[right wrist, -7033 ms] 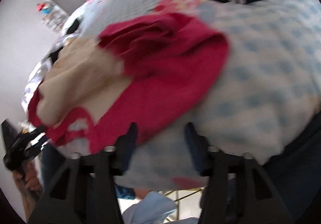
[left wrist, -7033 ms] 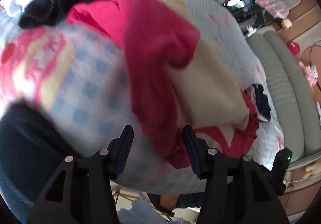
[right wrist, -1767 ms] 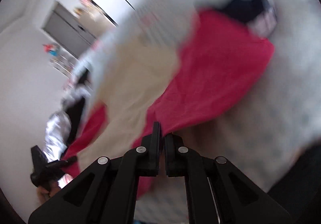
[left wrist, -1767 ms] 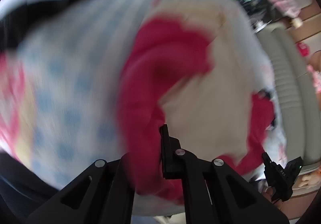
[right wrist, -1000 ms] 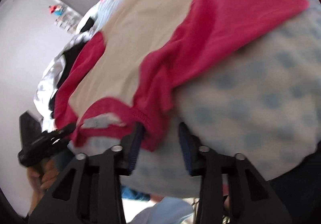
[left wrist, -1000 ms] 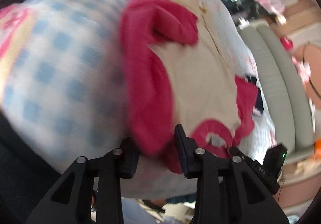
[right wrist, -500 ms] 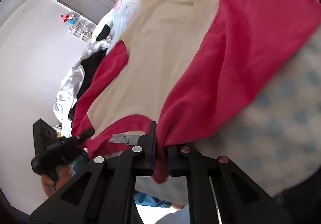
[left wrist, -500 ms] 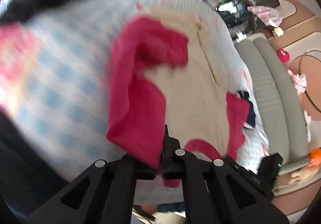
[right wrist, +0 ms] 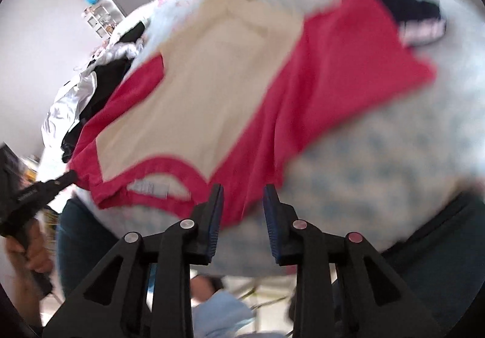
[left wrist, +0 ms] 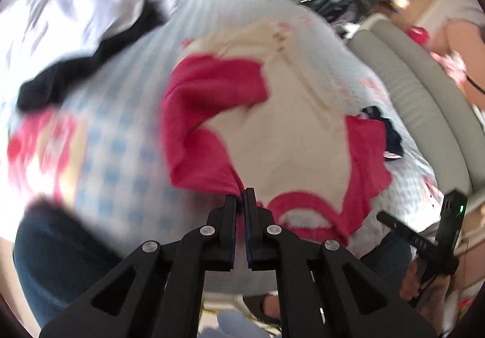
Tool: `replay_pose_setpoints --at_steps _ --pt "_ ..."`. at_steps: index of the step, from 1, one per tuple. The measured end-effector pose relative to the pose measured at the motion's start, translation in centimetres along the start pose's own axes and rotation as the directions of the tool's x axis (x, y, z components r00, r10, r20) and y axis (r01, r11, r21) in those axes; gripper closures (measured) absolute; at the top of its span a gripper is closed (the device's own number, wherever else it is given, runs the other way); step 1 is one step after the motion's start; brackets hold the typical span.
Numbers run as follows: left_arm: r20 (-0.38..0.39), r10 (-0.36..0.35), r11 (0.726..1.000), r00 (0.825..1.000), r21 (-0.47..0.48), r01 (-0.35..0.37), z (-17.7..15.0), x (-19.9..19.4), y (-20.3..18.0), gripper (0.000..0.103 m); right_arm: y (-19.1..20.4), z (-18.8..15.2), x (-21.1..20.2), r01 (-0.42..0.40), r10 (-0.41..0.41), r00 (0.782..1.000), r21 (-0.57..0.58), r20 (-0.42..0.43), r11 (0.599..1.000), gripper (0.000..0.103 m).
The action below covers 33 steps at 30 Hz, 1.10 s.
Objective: Fold clothes
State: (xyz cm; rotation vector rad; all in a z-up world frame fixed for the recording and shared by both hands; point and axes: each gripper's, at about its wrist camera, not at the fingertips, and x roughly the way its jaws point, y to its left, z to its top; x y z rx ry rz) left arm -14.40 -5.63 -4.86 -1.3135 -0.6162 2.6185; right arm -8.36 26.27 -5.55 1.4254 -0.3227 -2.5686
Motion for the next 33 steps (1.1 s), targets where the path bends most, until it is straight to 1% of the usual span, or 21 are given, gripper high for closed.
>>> replay_pose_setpoints --at_steps 3,7,8,9,10,11,12,13,14,15,16,18,22,24,25,26,27,28,29,31,33 --pt "0.034 0.034 0.999 0.999 0.018 -0.035 0.8 -0.7 -0.6 0.097 1.6 2.5 1.2 -0.007 0.009 1.0 -0.068 0.018 0.998 0.065" --pt "0.111 -0.026 0.998 0.993 0.055 0.02 1.4 -2.6 -2.5 0.096 3.5 3.7 3.4 -0.009 0.007 1.0 -0.125 -0.02 0.992 0.065" --pt "0.115 -0.043 0.998 0.992 0.058 0.036 1.5 -2.8 -2.6 0.094 4.0 3.9 3.9 -0.017 0.013 1.0 -0.136 -0.026 0.991 0.06" --pt "0.114 -0.058 0.997 0.992 0.06 0.051 1.6 -2.8 -2.8 0.082 4.4 4.0 4.4 -0.022 0.017 0.999 -0.143 -0.033 0.989 0.055" --pt "0.096 -0.064 0.997 0.993 0.055 0.059 1.7 -2.0 -2.8 0.061 4.7 3.7 5.1 -0.021 0.015 0.999 -0.144 -0.044 0.989 0.054" --pt "0.068 -0.073 0.996 0.995 0.054 0.07 1.7 -0.8 -2.9 0.051 4.9 3.3 6.0 -0.019 0.01 0.998 -0.145 -0.063 0.989 0.054" --pt "-0.003 -0.084 0.994 0.996 0.068 0.084 1.6 1.6 -3.0 0.047 4.7 2.8 7.2 -0.013 0.0 0.996 -0.144 -0.091 0.99 0.053" --pt "-0.088 -0.047 0.995 0.995 0.083 0.055 1.2 4.6 -2.7 0.047 4.5 2.2 8.4 -0.007 -0.011 0.993 -0.142 -0.119 0.99 0.053" --pt "-0.166 0.064 0.994 0.984 0.097 -0.049 0.5 6.9 -2.1 0.051 4.2 1.6 9.5 0.001 -0.022 0.989 -0.14 -0.145 0.99 0.053" --pt "-0.238 0.164 0.984 0.957 0.115 -0.139 -0.2 9.0 -1.5 0.06 3.7 0.8 10.3 0.012 -0.034 0.985 -0.135 -0.167 0.991 0.052" --pt "-0.29 0.202 0.978 0.935 0.118 -0.175 -1.0 10.0 -0.6 0.066 3.3 0.1 10.7 0.017 -0.042 0.983 -0.133 -0.181 0.991 0.052" --pt "-0.282 0.131 0.991 0.95 0.078 -0.113 -1.8 9.1 0.9 0.066 2.9 -0.9 9.3 0.007 -0.032 0.983 -0.142 -0.179 0.99 0.052" --pt "-0.32 0.058 0.995 0.946 0.099 -0.028 -0.9 7.4 1.3 0.065 2.1 -1.9 7.0 -0.009 -0.019 0.986 -0.167 -0.166 0.986 0.053" --pt "-0.225 0.008 0.993 0.974 0.117 0.019 1.2 5.2 0.9 0.064 2.3 -0.8 5.7 -0.031 0.007 0.991 -0.17 -0.135 0.985 0.053" --pt "-0.161 0.009 0.991 0.987 0.136 0.013 2.4 4.3 0.7 0.064 2.3 -0.3 5.0 -0.041 0.021 0.993 -0.172 -0.119 0.984 0.053" --pt "-0.105 0.035 0.987 0.994 0.161 -0.017 4.0 4.0 0.6 0.062 2.4 0.3 4.4 -0.052 0.034 0.994 -0.175 -0.104 0.983 0.053" --pt "-0.061 0.063 0.982 0.996 0.182 -0.051 5.6 4.0 0.6 0.052 2.4 0.8 3.7 -0.063 0.048 0.995 -0.177 -0.088 0.982 0.053" --pt "-0.067 0.105 0.977 0.992 0.194 -0.091 6.8 5.4 0.9 0.037 2.5 1.4 3.1 -0.073 0.061 0.996 -0.18 -0.072 0.981 0.053" --pt "-0.073 0.148 0.97 0.986 0.207 -0.13 8.1 6.7 1.1 0.03 2.6 1.9 2.4 -0.084 0.074 0.996 -0.182 -0.057 0.98 0.05" --pt "-0.073 0.262 0.943 0.962 0.23 -0.239 9.5 9.4 1.6 0.026 3.1 3.6 2.7 -0.079 0.074 0.997 -0.198 -0.031 0.977 0.046" --pt "-0.067 0.381 0.901 0.922 0.251 -0.354 10.0 11.9 2.1 0.026 3.1 4.4 4.8 -0.065 0.054 0.997 -0.187 -0.059 0.98 0.046"
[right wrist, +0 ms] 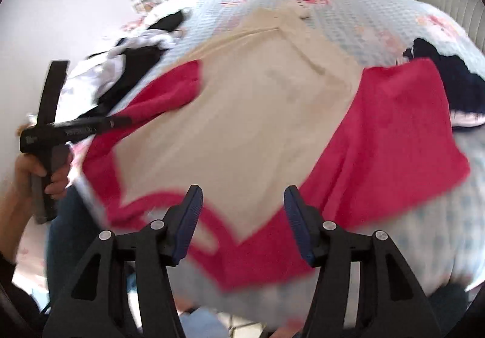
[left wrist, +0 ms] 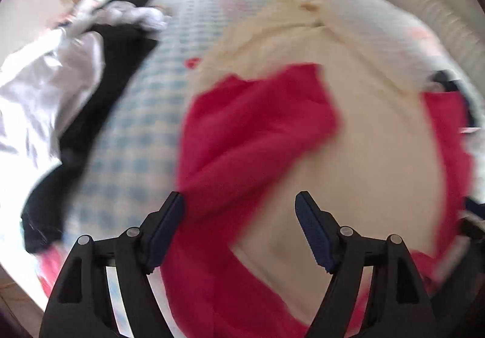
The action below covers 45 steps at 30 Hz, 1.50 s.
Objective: Fold clothes
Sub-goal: 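Smooth the flattened shirt's pink-red hem with both open grippers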
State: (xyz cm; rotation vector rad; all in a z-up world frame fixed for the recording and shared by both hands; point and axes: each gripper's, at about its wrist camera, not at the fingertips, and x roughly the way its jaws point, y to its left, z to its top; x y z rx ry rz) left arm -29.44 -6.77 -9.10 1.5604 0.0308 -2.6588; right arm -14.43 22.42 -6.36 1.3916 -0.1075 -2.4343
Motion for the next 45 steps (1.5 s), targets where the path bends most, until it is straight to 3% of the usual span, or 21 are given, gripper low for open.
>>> replay_pose_setpoints --at_steps 2,4,6,8,9,11,13,15,18,20,26,27,28,30,32,33,36,39,42,44,45 --pt "-0.027 0.019 0.999 0.999 0.032 -0.019 -0.1 1.5 -0.2 0.029 -0.3 0.9 2.1 0.014 -0.014 0.999 0.011 -0.032 1.0 0.046" --pt "-0.043 0.056 0.994 0.998 0.093 -0.051 -0.2 2.0 0.0 0.07 -0.5 1.8 4.2 0.029 -0.028 0.998 0.022 -0.063 0.999 0.046" --pt "-0.003 0.055 0.995 0.998 0.082 -0.055 0.5 0.4 1.7 0.087 -0.8 2.7 6.4 0.044 -0.041 0.995 0.032 -0.095 0.998 0.046" --pt "0.047 0.104 0.99 0.993 -0.102 -0.099 1.2 -2.1 6.2 0.088 -1.0 2.8 7.3 0.052 -0.048 0.993 0.035 -0.105 0.998 0.048" --pt "0.056 0.128 0.968 0.99 -0.225 -0.112 1.2 -3.4 8.9 0.089 -1.2 2.6 7.4 0.054 -0.05 0.993 0.035 -0.104 0.998 0.048" --pt "0.04 0.111 0.877 0.993 -0.474 -0.079 -0.6 -5.2 14.1 0.089 -1.6 2.0 7.3 0.06 -0.055 0.994 0.05 -0.096 0.997 0.048" --pt "0.033 0.156 0.817 0.987 -0.566 -0.11 -3.2 -6.8 16.5 0.09 -2.2 1.4 6.8 0.066 -0.059 0.995 0.079 -0.084 0.995 0.048" --pt "0.083 0.138 0.828 0.987 -0.557 -0.069 -4.8 -8.1 16.2 0.086 -2.8 0.8 6.3 0.057 -0.049 0.996 0.12 -0.068 0.991 0.05" --pt "0.141 0.029 0.893 0.99 -0.449 0.038 -5.9 -8.9 13.6 0.062 -2.8 0.8 5.8 0.074 -0.066 0.996 0.131 -0.063 0.989 0.05" --pt "0.158 -0.039 0.934 0.987 -0.345 0.092 -6.2 -8.7 11.1 0.061 -2.1 1.2 5.4 0.096 -0.09 0.994 0.112 -0.062 0.989 0.048" --pt "0.005 -0.079 0.972 0.997 -0.222 0.078 -6.3 -4.6 7.4 0.061 -0.5 0.0 6.3 0.09 -0.085 0.993 0.053 -0.085 0.995 0.045" --pt "-0.021 -0.084 0.976 0.996 -0.201 0.078 -6.4 -3.9 6.8 0.078 -0.3 -0.3 6.4 0.087 -0.083 0.992 0.043 -0.09 0.995 0.045" --pt "-0.047 -0.088 0.981 0.995 -0.18 0.078 -6.4 -3.2 6.1 0.097 -0.1 -0.5 6.5 0.085 -0.081 0.992 0.035 -0.094 0.996 0.045" --pt "-0.057 -0.069 0.97 0.996 -0.236 0.053 -6.9 -3.8 7.5 0.097 -0.6 -1.0 5.3 0.084 -0.082 0.991 0.019 -0.106 0.996 0.048" --pt "-0.069 0.007 0.96 0.998 -0.28 -0.026 -7.6 -5.1 9.0 0.096 -1.5 -1.7 4.1 0.109 -0.108 0.987 0.004 -0.117 0.994 0.048" --pt "-0.055 0.006 0.967 0.998 -0.252 -0.02 -8.0 -5.8 8.6 0.095 -1.4 -1.9 4.1 0.109 -0.108 0.987 0.0 -0.115 0.994 0.048" --pt "0.029 -0.109 0.983 0.994 -0.148 0.112 -8.6 -7.7 5.2 0.092 -1.0 -2.6 4.2 0.109 -0.11 0.988 -0.014 -0.111 0.994 0.046" --pt "0.094 -0.264 0.962 0.96 -0.049 0.269 -9.1 -8.6 0.9 0.092 -0.5 -3.4 4.3 0.11 -0.112 0.988 -0.027 -0.107 0.994 0.039" --pt "0.003 -0.306 0.952 0.952 0.027 0.306 -9.5 -6.2 -2.2 0.092 -0.1 -4.1 4.4 0.11 -0.113 0.988 -0.04 -0.102 0.993 0.034" --pt "-0.1 -0.264 0.963 0.959 0.034 0.269 -10.8 -4.0 -3.3 0.092 0.2 -4.6 4.5 0.11 -0.115 0.988 -0.049 -0.099 0.993 0.034" --pt "-0.108 -0.274 0.961 0.956 0.01 0.276 -11.3 -3.9 -2.9 0.092 0.3 -4.8 4.5 0.11 -0.115 0.989 -0.054 -0.097 0.992 0.034"
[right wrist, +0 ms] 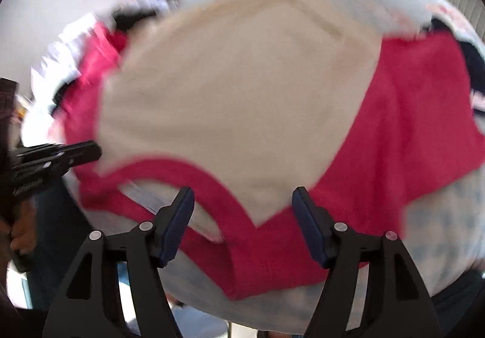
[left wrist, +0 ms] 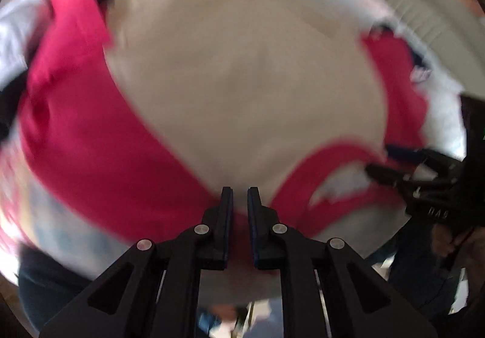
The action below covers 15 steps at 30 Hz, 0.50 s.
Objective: Fold clothes
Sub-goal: 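Smooth the flattened shirt's pink-red hem with both open grippers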
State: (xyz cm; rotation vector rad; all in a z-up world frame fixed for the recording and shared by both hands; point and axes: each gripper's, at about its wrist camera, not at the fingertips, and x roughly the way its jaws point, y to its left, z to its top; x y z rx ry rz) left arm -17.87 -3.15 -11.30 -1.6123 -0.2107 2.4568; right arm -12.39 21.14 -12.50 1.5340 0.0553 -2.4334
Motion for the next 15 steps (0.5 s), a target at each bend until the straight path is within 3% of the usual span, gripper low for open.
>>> replay_pose_setpoints --at_steps 6,10,13,15 --pt "-0.061 -0.089 0.988 0.994 -0.131 0.081 -2.1 -0.1 2.4 0.092 -0.5 -2.5 -1.1 -0.017 0.017 1.0 0.014 0.003 1.0 0.032" --pt "-0.073 -0.144 0.985 0.987 -0.11 0.135 -1.8 -1.6 2.7 0.083 -1.0 -2.9 -3.1 -0.048 0.048 0.999 0.011 -0.027 0.999 0.033" --pt "-0.022 -0.125 0.992 0.992 -0.018 0.125 0.9 -2.5 2.7 0.073 -1.6 -0.2 -5.6 -0.1 0.1 0.995 0.016 0.016 0.995 0.034" --pt "0.025 -0.099 0.995 0.995 0.032 0.098 5.2 -2.6 3.2 0.072 -2.6 3.5 -6.7 -0.069 0.07 0.996 -0.032 0.052 0.997 0.033"
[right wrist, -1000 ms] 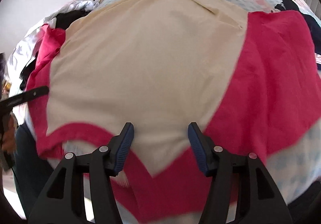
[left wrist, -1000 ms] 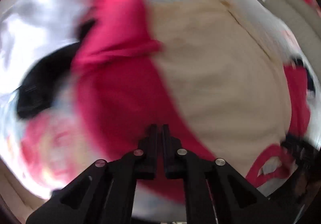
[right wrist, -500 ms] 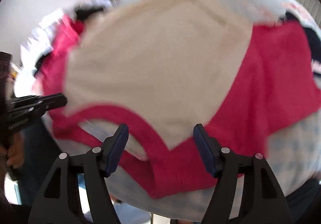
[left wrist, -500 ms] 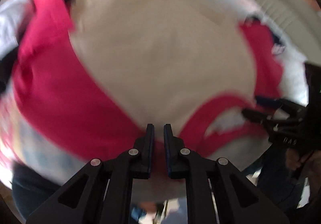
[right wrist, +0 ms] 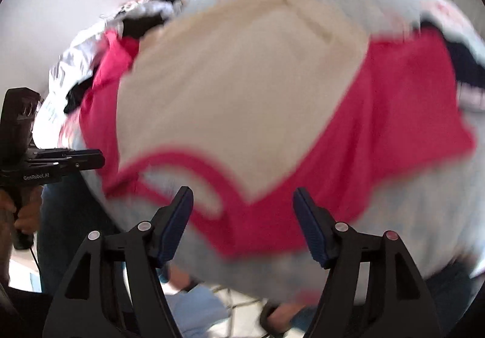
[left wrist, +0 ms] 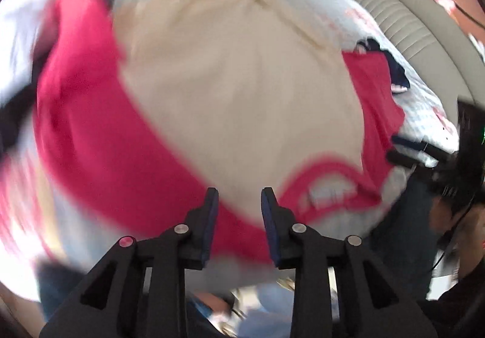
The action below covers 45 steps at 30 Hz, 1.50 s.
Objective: Fold clothes
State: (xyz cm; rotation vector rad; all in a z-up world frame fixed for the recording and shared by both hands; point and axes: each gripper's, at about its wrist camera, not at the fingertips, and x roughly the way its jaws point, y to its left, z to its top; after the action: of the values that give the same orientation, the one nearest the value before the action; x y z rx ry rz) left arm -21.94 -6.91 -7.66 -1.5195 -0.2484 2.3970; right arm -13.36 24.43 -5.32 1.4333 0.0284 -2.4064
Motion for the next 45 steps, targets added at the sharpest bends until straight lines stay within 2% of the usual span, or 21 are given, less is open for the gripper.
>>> replay_pose_setpoints --at_steps 3,7,12,13,15,17,19,21,22,23,26,28,30,33,35,38,39,41,42,43,45 --pt "0.077 0.05 0.998 0.996 0.031 -0.052 7.5 0.8 1.0 0.071 -2.5 7.9 -0.1 0.086 -0.082 0.995 -0.066 0.049 0.994 0.033" --pt "0.144 0.134 0.99 0.98 0.022 -0.139 19.0 4.8 3.4 0.065 -6.7 19.0 1.1 0.103 -0.097 0.992 -0.073 0.083 0.992 0.031" --pt "0.142 0.143 0.987 0.979 0.052 -0.152 31.7 12.1 3.8 0.063 -10.6 31.9 9.7 0.11 -0.11 0.993 -0.005 0.031 0.994 0.029" --pt "0.141 0.137 0.987 0.981 0.062 -0.146 33.4 13.2 3.7 0.054 -11.2 34.0 11.4 0.113 -0.114 0.993 0.006 0.021 0.994 0.029" --pt "0.113 0.101 0.99 0.988 0.088 -0.111 37.8 16.7 3.3 0.043 -11.7 36.5 14.7 0.12 -0.12 0.993 0.009 0.009 0.993 0.029" --pt "0.097 0.099 0.989 0.99 0.102 -0.109 40.7 19.9 3.3 0.043 -11.6 38.2 18.0 0.115 -0.115 0.993 0.012 0.0 0.993 0.027" --pt "0.07 0.104 0.989 0.992 0.099 -0.111 42.4 22.4 3.7 0.04 -11.6 39.3 21.6 0.09 -0.09 0.995 0.006 -0.035 0.996 0.022" --pt "-0.021 0.076 0.995 0.997 0.072 -0.075 43.7 25.5 4.0 0.041 -11.8 39.3 24.3 0.079 -0.08 0.994 -0.01 -0.076 0.997 0.023" --pt "-0.053 0.088 0.993 0.995 0.088 -0.083 43.7 26.5 3.7 0.068 -11.9 39.3 25.7 0.073 -0.075 0.992 -0.018 -0.097 0.997 0.027" --pt "-0.063 0.124 0.983 0.99 0.147 -0.114 43.5 26.9 2.7 0.089 -12.0 39.3 27.1 0.068 -0.07 0.991 -0.025 -0.118 0.997 0.048" --pt "0.069 0.205 0.953 0.976 0.214 -0.215 42.8 23.4 1.4 0.092 -12.8 39.4 26.3 0.045 -0.049 0.994 -0.042 -0.097 0.998 0.09" --pt "0.126 0.193 0.96 0.973 0.183 -0.214 42.9 20.1 2.5 0.093 -14.0 39.8 23.0 0.022 -0.025 0.999 -0.066 -0.049 0.998 0.093" --pt "0.179 0.229 0.964 0.957 0.098 -0.249 43.9 16.9 5.5 0.096 -15.6 39.9 21.3 0.011 -0.012 0.999 -0.032 -0.037 0.999 0.094" --pt "0.188 0.278 0.96 0.942 -0.099 -0.263 45.1 13.6 12.0 0.096 -18.2 39.5 20.0 0.016 -0.014 0.999 0.05 -0.042 0.999 0.094" --pt "0.117 0.34 0.933 0.933 -0.162 -0.32 45.1 13.9 15.5 0.096 -20.0 39.3 19.1 0.02 -0.016 0.999 0.104 -0.045 0.994 0.093" --pt "0.053 0.371 0.913 0.927 -0.206 -0.353 44.3 14.9 18.5 0.091 -23.0 37.6 21.6 0.065 -0.034 0.988 0.21 -0.148 0.976 0.06" --pt "0.054 0.371 0.913 0.927 -0.2 -0.354 44.0 15.2 18.8 0.091 -23.9 37.1 22.0 0.066 -0.032 0.989 0.241 -0.142 0.968 0.056" --pt "0.054 0.373 0.915 0.926 -0.189 -0.358 43.4 15.7 19.5 0.083 -25.5 36.7 21.8 0.031 -0.003 0.996 0.314 -0.088 0.949 0.052" --pt "0.05 0.372 0.916 0.927 -0.182 -0.357 43.2 16.1 19.8 0.072 -26.1 36.7 21.4 0.02 0.0 0.998 0.346 -0.059 0.938 0.051" --pt "0.025 0.359 0.921 0.933 -0.169 -0.35 43.1 17.1 20.1 0.071 -26.5 36.9 21.1 0.006 0.003 1.0 0.362 -0.026 0.932 0.049" --pt "-0.017 0.352 0.925 0.936 -0.145 -0.351 43.1 18.5 20.6 0.075 -26.7 37.8 21.0 -0.031 0.023 0.999 0.367 0.025 0.93 0.032"
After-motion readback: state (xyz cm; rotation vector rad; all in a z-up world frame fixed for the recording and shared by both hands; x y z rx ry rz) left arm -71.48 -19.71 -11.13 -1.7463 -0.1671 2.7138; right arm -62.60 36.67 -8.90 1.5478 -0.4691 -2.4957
